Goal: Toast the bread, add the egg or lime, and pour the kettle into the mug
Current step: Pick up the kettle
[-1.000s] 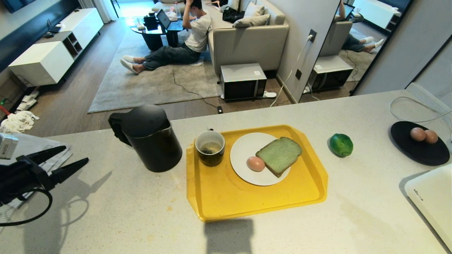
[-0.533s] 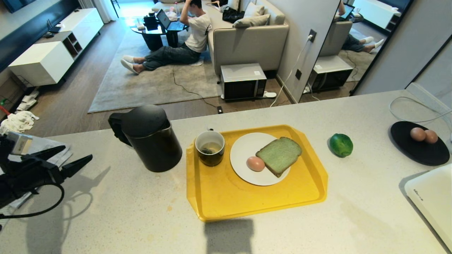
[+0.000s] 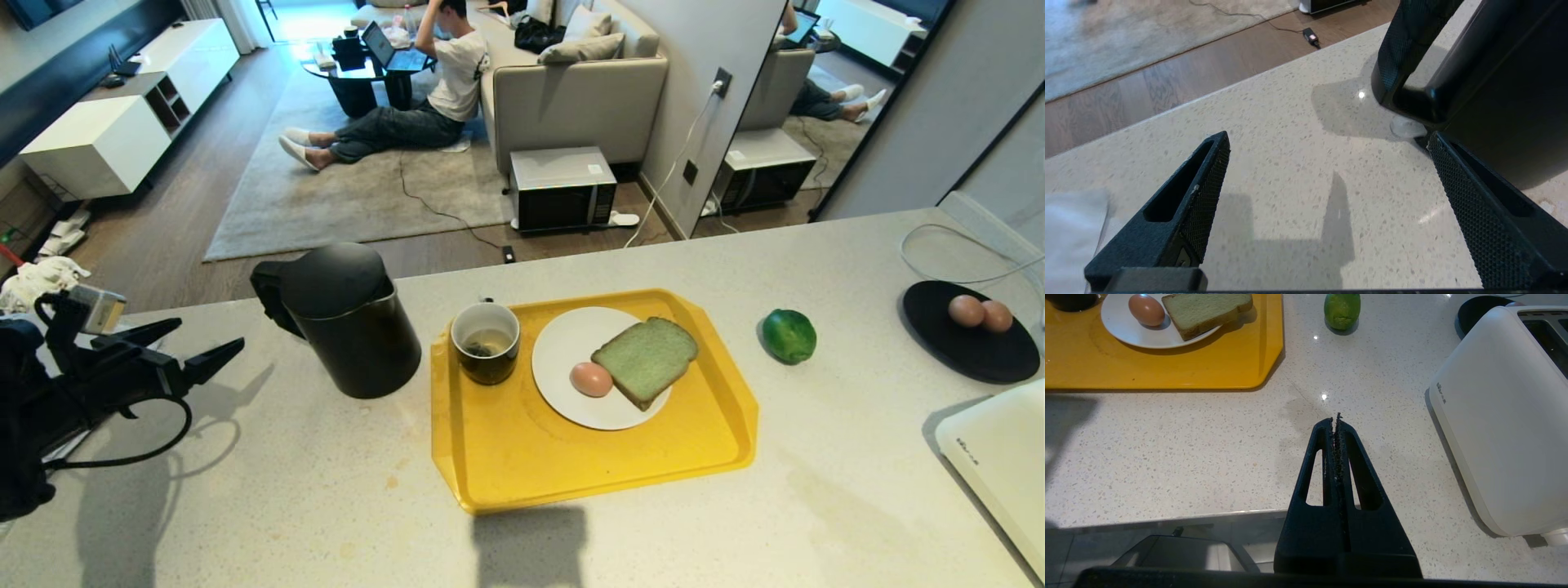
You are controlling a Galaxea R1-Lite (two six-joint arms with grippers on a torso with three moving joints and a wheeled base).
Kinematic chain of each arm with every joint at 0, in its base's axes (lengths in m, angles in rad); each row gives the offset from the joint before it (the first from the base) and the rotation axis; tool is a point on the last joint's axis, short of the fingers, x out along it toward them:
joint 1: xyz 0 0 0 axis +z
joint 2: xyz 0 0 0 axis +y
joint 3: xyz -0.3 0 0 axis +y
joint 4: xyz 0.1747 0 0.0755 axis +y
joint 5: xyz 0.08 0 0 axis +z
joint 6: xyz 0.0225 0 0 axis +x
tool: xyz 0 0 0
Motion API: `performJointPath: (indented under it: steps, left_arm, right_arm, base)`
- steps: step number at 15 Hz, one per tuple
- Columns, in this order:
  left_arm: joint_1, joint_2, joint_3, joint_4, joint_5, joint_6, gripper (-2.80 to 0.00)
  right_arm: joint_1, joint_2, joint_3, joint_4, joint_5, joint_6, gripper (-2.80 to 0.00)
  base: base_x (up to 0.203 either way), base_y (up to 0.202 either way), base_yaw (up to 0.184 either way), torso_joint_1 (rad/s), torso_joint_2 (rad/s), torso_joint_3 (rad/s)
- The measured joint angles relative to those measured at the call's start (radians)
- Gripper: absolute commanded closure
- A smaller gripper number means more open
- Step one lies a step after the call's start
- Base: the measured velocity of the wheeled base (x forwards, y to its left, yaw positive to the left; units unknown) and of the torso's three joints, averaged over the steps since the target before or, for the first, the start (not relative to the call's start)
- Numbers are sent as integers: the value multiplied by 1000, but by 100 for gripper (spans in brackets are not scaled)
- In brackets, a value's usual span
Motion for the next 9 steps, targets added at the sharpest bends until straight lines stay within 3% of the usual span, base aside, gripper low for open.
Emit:
performJointPath:
  steps: [9]
  left_arm:
    - [-73, 69, -110, 2, 56, 4, -280]
  right_arm:
    - [0, 0, 0, -1, 0, 0, 0]
  base:
    - [0, 0, 0, 0, 0, 0]
